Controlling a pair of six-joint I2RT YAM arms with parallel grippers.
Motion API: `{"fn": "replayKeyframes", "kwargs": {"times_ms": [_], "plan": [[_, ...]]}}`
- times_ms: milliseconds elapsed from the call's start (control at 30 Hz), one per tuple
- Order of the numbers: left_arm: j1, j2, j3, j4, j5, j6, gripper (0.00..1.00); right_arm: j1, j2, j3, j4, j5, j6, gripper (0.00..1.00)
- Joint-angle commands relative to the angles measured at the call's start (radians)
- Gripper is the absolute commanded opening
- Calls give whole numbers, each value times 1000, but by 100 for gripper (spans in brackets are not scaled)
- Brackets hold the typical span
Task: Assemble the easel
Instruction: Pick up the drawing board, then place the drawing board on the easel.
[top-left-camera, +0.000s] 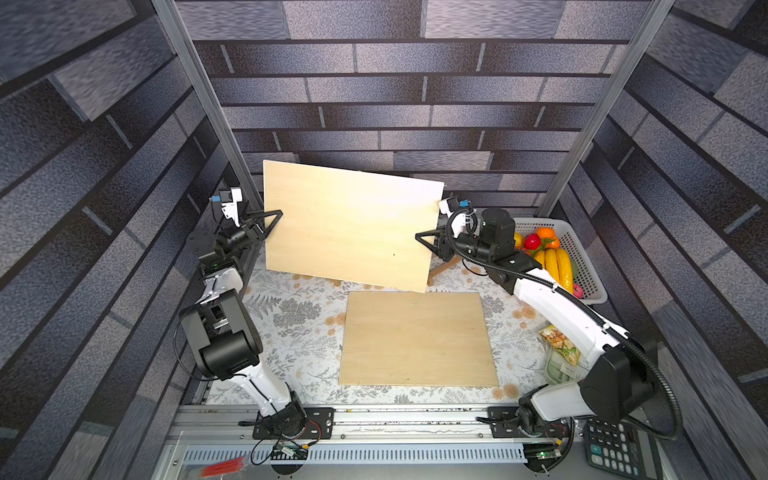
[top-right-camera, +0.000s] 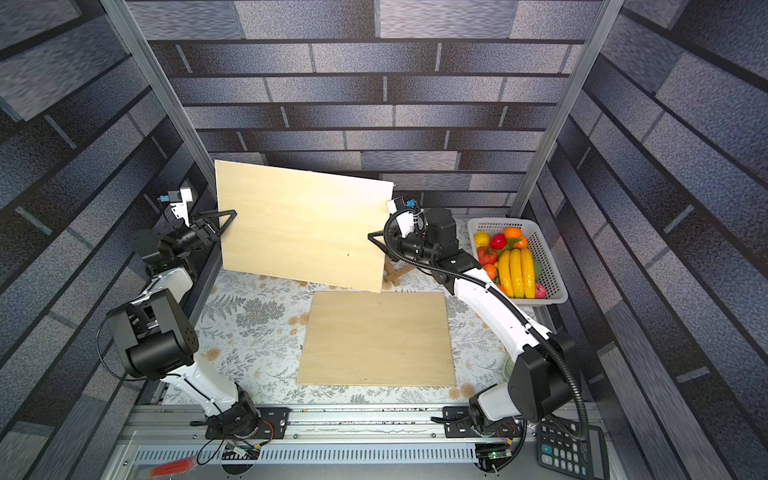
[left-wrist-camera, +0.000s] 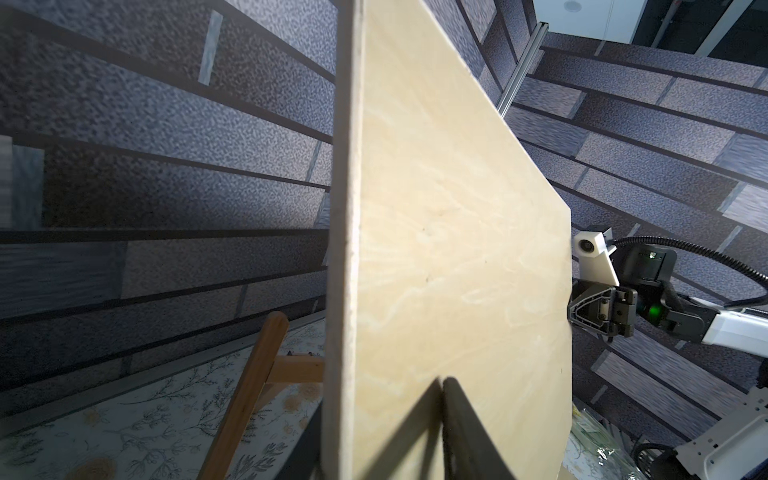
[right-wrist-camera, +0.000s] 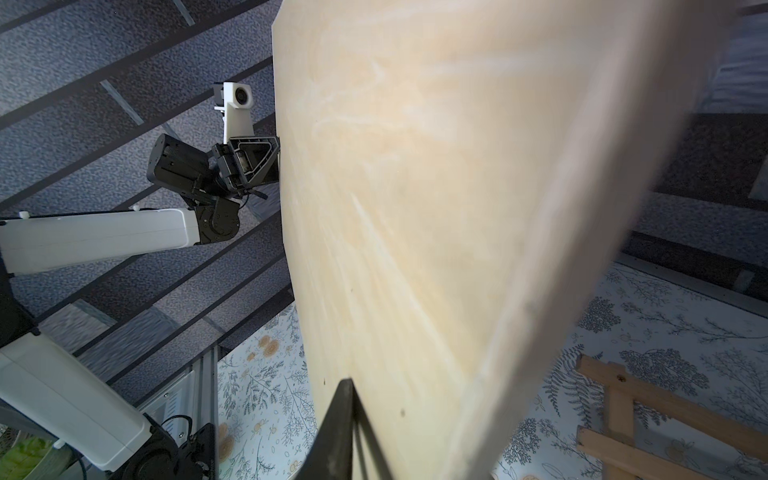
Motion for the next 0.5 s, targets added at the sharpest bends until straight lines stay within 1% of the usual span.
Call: {"fn": "replayKeyframes", "kwargs": {"times_ms": [0, 33, 133, 233, 267, 333, 467], "plan": [[-54, -64, -23, 62, -139, 225, 0, 160, 43, 37, 189, 213, -374, 0], [-62, -73, -25, 36, -136, 263, 0, 171, 49, 44, 184, 220, -391, 0], [-87, -102, -29, -119, -157, 408, 0, 190, 66, 61, 172, 225, -421, 0], [-100, -138, -67, -222, -249, 523, 0, 204, 72, 64, 166, 250, -467, 0], [-104, -149, -77, -238, -270, 543, 0, 205, 74, 64, 170, 251, -467, 0], [-113, -147, -80, -239, -279, 546, 0, 211, 77, 57, 184, 255, -461, 0], [-119, -114, -82, -134, -310, 471, 0, 243, 65, 38, 186, 274, -480, 0]]}}
